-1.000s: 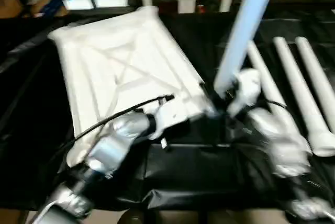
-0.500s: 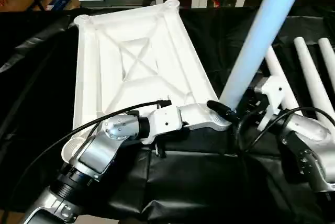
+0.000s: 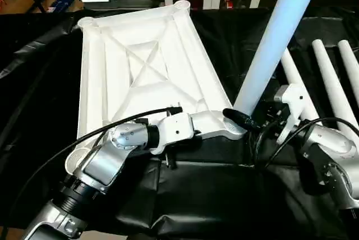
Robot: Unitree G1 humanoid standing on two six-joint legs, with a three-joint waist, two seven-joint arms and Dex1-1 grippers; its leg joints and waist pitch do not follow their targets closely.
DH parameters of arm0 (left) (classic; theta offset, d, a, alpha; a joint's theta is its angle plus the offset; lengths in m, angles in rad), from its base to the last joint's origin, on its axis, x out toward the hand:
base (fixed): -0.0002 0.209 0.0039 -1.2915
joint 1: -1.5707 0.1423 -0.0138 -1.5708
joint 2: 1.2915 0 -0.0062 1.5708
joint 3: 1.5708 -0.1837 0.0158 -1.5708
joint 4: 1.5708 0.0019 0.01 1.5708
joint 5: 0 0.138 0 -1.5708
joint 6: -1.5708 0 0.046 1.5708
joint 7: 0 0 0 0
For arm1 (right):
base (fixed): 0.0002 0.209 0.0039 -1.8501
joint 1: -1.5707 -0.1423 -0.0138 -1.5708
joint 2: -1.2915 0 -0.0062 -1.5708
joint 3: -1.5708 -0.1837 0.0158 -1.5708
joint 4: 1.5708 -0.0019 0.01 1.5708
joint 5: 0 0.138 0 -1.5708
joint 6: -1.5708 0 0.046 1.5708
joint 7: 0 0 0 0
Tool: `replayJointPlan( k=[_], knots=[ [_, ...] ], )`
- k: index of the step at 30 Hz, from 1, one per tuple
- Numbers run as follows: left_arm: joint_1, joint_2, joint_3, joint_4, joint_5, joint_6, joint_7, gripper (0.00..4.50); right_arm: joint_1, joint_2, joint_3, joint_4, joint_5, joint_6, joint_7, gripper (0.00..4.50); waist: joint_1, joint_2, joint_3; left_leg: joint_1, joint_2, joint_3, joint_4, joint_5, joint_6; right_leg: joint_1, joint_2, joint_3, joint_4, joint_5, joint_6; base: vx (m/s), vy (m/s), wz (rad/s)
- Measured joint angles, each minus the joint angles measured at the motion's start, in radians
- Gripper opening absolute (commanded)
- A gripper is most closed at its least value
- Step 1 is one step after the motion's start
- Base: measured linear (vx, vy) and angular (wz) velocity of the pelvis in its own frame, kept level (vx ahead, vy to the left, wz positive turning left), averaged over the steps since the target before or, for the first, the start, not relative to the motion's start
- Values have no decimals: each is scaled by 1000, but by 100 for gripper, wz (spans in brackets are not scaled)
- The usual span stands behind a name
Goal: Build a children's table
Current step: Rotate leg to tighten
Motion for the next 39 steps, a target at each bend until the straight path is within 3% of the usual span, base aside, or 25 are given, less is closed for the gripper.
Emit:
replayJointPlan(
  k=[2,6,8,12,17,20,22,25,27,30,33,36,39],
  knots=[
    [-3,-4,1,2,7,19,22,0,-9,35,2,13,-22,1,-44,244,-4,0,0,1,0,0,1,0,0,0,0,0,1,0,0,0,0,0],
    [-36,-110,9,28,58,149,143,0,-101,175,6,117,-99,-6,-272,221,-29,-4,-2,3,1,0,7,-3,-5,3,0,1,2,1,-2,0,0,0],
    [-59,-156,10,54,85,205,203,0,-148,241,5,175,-142,-15,-395,209,-33,-6,-5,5,1,-1,9,-4,-7,4,0,1,1,0,0,0,0,0],
    [-126,-281,16,147,135,292,333,0,-264,391,-10,362,-219,-92,-668,203,-45,-18,-11,9,0,-2,11,-5,-9,7,0,1,-3,-3,5,-13,4,-1],
    [-141,-303,17,182,150,305,369,0,-320,429,-12,479,-234,-145,-708,200,-53,-22,-14,11,-2,-13,8,-5,-9,16,1,-5,-23,-5,8,-10,3,-1],
    [-114,-240,12,153,141,260,333,0,-298,391,-2,459,-238,-161,-598,200,-53,-24,-13,10,-6,-22,7,-5,-9,17,1,-8,-29,-5,8,0,0,0],
    [-91,-180,9,125,116,211,277,0,-254,332,25,404,-221,-164,-487,254,-49,-23,-13,9,-7,-23,3,-5,-9,17,1,-9,-32,-5,8,0,0,0],
    [-53,-96,15,96,79,119,176,0,-201,246,48,324,-181,-162,-336,269,-39,-18,-8,9,-7,-23,-1,-5,-9,15,1,-8,-31,-4,6,0,0,0],
    [-32,-52,19,63,49,82,110,0,-159,166,55,253,-135,-138,-206,302,-25,-14,-4,8,-7,-20,-1,-5,-9,14,1,-5,-28,3,-4,0,0,0],
    [-17,-30,15,27,27,60,52,0,-124,70,58,189,-94,-110,-74,315,-15,-12,-3,9,-5,-8,-1,-5,-8,14,0,4,-17,10,-15,47,-8,11],
    [-10,-13,10,13,5,53,20,0,-111,25,57,168,-68,-110,-9,345,-2,-9,-3,8,0,2,-1,-4,-8,13,0,3,-14,9,-14,74,-13,11],
    [-9,3,8,8,-9,33,-6,0,-108,-2,52,157,-38,-106,44,345,10,-8,-4,-1,1,1,-2,-2,-3,2,0,1,-12,6,-12,40,-8,1],
    [-14,5,8,8,-13,27,-11,0,-107,-13,44,154,-17,-94,76,316,13,-7,-4,-8,1,1,5,-3,-1,-6,0,1,0,4,-16,0,0,0]
  ],
)
